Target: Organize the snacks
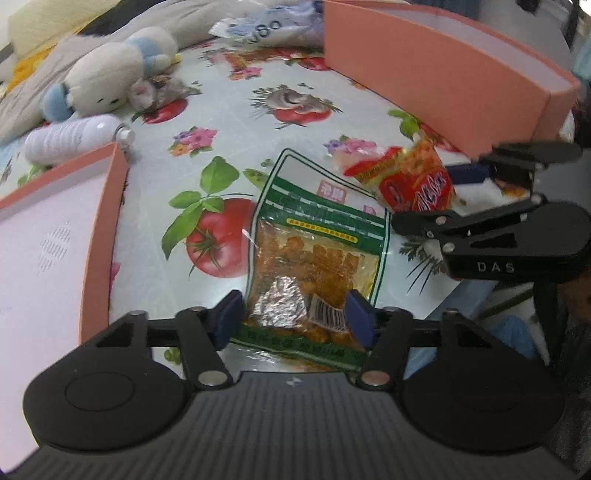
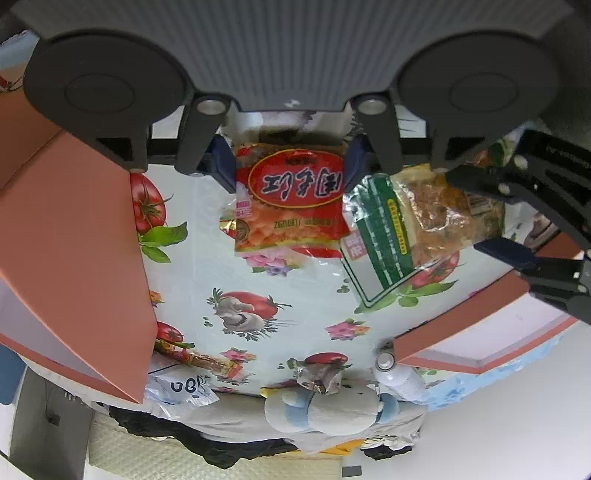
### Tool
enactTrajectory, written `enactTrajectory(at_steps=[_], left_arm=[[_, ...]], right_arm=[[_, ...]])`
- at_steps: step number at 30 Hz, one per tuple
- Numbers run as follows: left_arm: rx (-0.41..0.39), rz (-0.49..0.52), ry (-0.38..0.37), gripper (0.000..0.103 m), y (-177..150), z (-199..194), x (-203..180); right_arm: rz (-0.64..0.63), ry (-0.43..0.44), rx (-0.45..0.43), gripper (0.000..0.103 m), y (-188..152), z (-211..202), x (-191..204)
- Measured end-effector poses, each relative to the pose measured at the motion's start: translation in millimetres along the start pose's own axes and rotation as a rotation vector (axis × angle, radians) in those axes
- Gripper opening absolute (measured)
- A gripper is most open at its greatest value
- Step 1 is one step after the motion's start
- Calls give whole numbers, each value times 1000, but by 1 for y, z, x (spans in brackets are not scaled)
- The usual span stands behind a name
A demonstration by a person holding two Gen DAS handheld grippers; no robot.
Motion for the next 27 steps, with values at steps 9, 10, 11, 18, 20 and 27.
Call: enactTrajectory(at_steps=[9, 10, 11, 18, 20, 27], left_arm=[[-10, -230, 22, 51, -3, -14, 5], [-15, -262, 26, 51, -4, -16, 6], [-22, -288, 35, 51, -4, -18, 8], [-68, -454, 70, 51, -3, -29, 13], [-82, -475, 79, 51, 1, -34, 12], [-148, -554, 89, 51, 18, -64, 8]], right_arm=[[61, -18, -10, 56, 4, -16, -15], [69, -18, -15, 56, 5, -18, -16], [76, -16, -17, 56, 6, -21, -17], [93, -2, -54, 56, 17, -43, -15], [100, -1, -62, 56, 20, -49, -16], [121, -14, -115, 56, 35, -83, -20]])
Point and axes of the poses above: each gripper's, at about its wrist camera, not at the fingertips, and z roughly the way its jaws point, x to its left, y to its top, the point moved 9 cm from there along z, roughly the way its jaws point, and after that the axes turned 8 degrees about -z, right-handed, at the moved point
